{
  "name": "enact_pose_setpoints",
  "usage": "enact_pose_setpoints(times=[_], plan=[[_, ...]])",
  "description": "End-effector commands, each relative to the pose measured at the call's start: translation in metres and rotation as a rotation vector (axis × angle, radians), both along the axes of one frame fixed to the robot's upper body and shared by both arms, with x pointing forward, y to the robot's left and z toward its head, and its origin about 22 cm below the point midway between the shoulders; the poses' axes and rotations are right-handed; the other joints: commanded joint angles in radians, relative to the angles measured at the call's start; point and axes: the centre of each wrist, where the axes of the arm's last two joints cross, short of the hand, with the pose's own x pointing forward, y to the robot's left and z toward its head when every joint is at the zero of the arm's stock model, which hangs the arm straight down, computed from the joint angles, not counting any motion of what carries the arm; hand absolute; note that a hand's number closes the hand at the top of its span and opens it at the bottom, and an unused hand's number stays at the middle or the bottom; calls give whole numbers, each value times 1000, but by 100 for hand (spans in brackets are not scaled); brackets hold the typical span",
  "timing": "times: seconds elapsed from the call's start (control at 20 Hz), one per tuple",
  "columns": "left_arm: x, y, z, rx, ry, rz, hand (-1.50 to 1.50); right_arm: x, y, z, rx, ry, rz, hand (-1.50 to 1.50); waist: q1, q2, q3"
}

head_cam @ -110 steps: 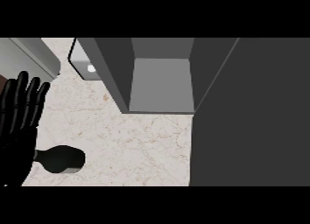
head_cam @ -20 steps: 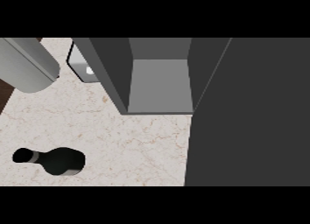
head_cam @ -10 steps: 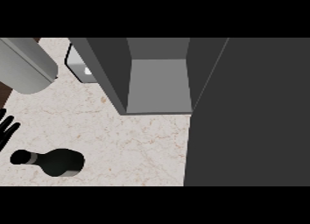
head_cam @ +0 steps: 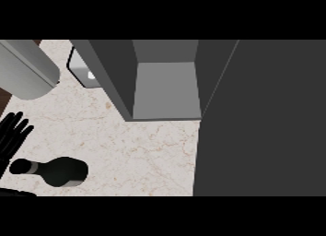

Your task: Pick up the wine, place it into the cabinet and close the cabinet

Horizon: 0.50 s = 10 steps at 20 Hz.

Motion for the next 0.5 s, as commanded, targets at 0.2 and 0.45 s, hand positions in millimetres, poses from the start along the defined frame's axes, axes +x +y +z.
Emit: enact_pose_setpoints(times=[0.2,0.45], plan=[[7,19,-40,9,40,-11,-150,-47,-15,33,54,-68,33,-150,0,1,0],[11,7,-66,-7,51,-34,-150,-43,-11,33,40,-75,26,-150,6,1,0]])
